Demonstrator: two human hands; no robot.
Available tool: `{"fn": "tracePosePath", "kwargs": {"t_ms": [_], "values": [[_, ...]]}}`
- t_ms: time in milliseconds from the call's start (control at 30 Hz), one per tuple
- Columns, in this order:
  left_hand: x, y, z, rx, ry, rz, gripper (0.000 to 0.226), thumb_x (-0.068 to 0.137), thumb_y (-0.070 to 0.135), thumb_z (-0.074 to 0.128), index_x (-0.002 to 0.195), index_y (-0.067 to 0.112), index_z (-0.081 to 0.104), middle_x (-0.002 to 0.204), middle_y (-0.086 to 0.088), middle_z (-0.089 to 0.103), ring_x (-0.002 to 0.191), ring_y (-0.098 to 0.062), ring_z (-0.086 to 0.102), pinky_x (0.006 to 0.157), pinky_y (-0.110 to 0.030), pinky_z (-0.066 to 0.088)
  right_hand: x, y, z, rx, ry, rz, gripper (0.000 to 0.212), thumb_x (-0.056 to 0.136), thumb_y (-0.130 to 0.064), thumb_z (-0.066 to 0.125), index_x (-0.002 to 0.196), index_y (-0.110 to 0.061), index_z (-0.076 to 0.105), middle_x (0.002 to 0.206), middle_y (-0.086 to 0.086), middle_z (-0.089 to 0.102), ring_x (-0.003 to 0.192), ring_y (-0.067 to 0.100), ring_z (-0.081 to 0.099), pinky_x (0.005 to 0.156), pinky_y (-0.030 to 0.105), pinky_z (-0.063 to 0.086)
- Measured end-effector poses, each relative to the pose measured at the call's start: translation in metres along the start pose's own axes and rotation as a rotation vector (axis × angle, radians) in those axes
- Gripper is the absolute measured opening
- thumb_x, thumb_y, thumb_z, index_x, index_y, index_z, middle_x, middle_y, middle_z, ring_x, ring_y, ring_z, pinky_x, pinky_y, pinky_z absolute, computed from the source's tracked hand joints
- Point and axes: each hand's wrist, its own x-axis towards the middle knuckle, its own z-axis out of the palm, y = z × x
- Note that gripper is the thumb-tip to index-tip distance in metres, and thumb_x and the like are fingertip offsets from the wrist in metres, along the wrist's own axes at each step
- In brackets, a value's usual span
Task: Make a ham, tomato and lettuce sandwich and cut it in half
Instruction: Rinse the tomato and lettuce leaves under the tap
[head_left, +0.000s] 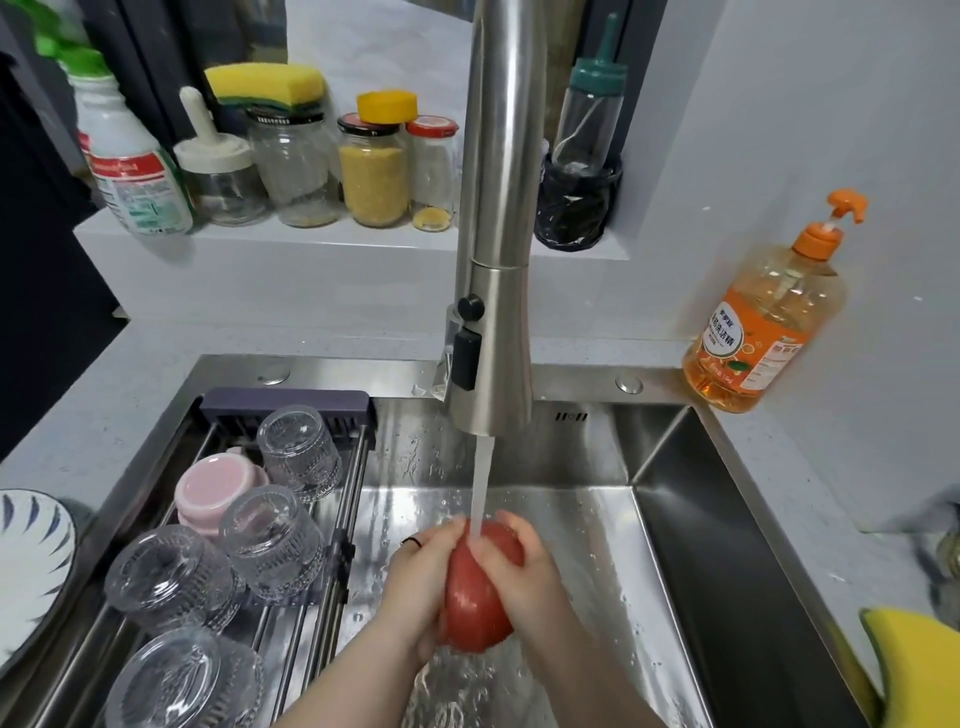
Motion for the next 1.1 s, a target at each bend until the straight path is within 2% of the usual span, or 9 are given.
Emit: {"fn": "tracePosePath", "kwargs": {"t_ms": [100, 167, 233, 333, 433, 633, 733, 833, 1100], "values": [[0.001, 0.005, -0.001, -0.037, -0.009, -0.009, 0.024, 0.086, 0.035, 0.054, 0.09, 0.012, 0.06, 0.09, -0.016, 0.065, 0.076, -0.033, 0.063, 0.056, -0.036, 0.052, 0.0, 0.001, 0.004, -0.041, -0.029, -0.044, 0.04, 0.08, -0.029, 0.065, 0.117, -0.035, 0.052, 0.114, -0.005, 0.055, 0.101, 0.016, 0.056, 0.088, 0.029, 0.047], [0.0, 0.001, 0.002, -0.054, 0.022, 0.059, 0.021, 0.087, 0.034, 0.054, 0.086, 0.014, 0.059, 0.085, -0.012, 0.064, 0.073, -0.028, 0.063, 0.056, -0.031, 0.05, 0.007, -0.009, 0.003, 0.056, 0.075, -0.002, 0.01, 0.085, -0.026, 0.06, 0.094, -0.025, 0.063, 0.101, 0.003, 0.064, 0.093, 0.019, 0.06, 0.083, 0.028, 0.048], [-0.001, -0.002, 0.003, -0.032, 0.04, 0.104, 0.016, 0.088, 0.032, 0.053, 0.087, 0.017, 0.058, 0.085, -0.008, 0.063, 0.074, -0.024, 0.062, 0.057, -0.03, 0.049, 0.011, -0.017, 0.003, 0.169, 0.105, 0.112, 0.018, 0.09, -0.026, 0.052, 0.077, -0.018, 0.062, 0.095, 0.011, 0.066, 0.09, 0.027, 0.062, 0.085, 0.033, 0.049], [0.0, 0.008, -0.003, -0.174, -0.043, 0.02, 0.026, 0.093, 0.034, 0.043, 0.094, 0.012, 0.058, 0.088, -0.015, 0.064, 0.075, -0.031, 0.062, 0.056, -0.034, 0.051, -0.003, -0.013, 0.013, 0.033, 0.019, -0.077, 0.018, 0.083, -0.038, 0.056, 0.1, -0.031, 0.058, 0.124, 0.0, 0.054, 0.107, 0.022, 0.055, 0.095, 0.04, 0.049], [0.0, 0.011, -0.009, -0.175, -0.085, -0.02, 0.028, 0.094, 0.037, 0.039, 0.094, 0.015, 0.057, 0.087, -0.015, 0.064, 0.074, -0.03, 0.063, 0.049, -0.031, 0.051, -0.01, -0.007, 0.017, -0.136, -0.051, -0.227, 0.034, 0.075, -0.037, 0.06, 0.105, -0.048, 0.048, 0.127, -0.014, 0.039, 0.108, 0.011, 0.048, 0.079, 0.018, 0.052], [0.003, -0.008, -0.005, 0.458, -0.008, 0.447, 0.024, 0.079, 0.027, 0.066, 0.095, 0.037, 0.051, 0.104, 0.005, 0.053, 0.092, -0.014, 0.055, 0.084, -0.03, 0.048, -0.001, -0.02, 0.002, 0.328, 0.022, 0.256, 0.026, 0.092, -0.034, 0.048, 0.107, -0.016, 0.056, 0.109, 0.014, 0.057, 0.087, 0.029, 0.061, 0.056, 0.032, 0.053], [-0.001, 0.007, -0.006, 0.241, -0.016, 0.317, 0.004, 0.083, 0.024, 0.061, 0.08, 0.024, 0.059, 0.09, -0.005, 0.062, 0.08, -0.019, 0.061, 0.064, -0.028, 0.051, -0.017, -0.009, 0.007, 0.216, -0.044, 0.111, 0.022, 0.089, -0.038, 0.052, 0.109, -0.029, 0.05, 0.108, 0.005, 0.054, 0.088, 0.021, 0.062, 0.051, 0.024, 0.054], [-0.007, 0.01, -0.003, 0.128, -0.059, 0.076, 0.027, 0.088, 0.04, 0.05, 0.085, 0.015, 0.059, 0.086, -0.012, 0.064, 0.075, -0.027, 0.065, 0.059, -0.035, 0.056, -0.011, -0.011, 0.0, -0.067, -0.007, -0.159, 0.02, 0.081, -0.033, 0.063, 0.096, -0.038, 0.05, 0.103, -0.003, 0.057, 0.084, 0.008, 0.06, 0.063, 0.015, 0.052], [-0.01, 0.002, -0.004, 0.376, -0.097, 0.363, 0.038, 0.073, 0.03, 0.071, 0.106, 0.028, 0.053, 0.104, -0.002, 0.063, 0.092, -0.018, 0.062, 0.086, -0.034, 0.051, -0.002, -0.024, -0.008, 0.042, -0.07, 0.087, 0.025, 0.091, -0.046, 0.042, 0.105, -0.028, 0.05, 0.093, -0.005, 0.055, 0.081, 0.012, 0.058, 0.066, 0.023, 0.053]]}}
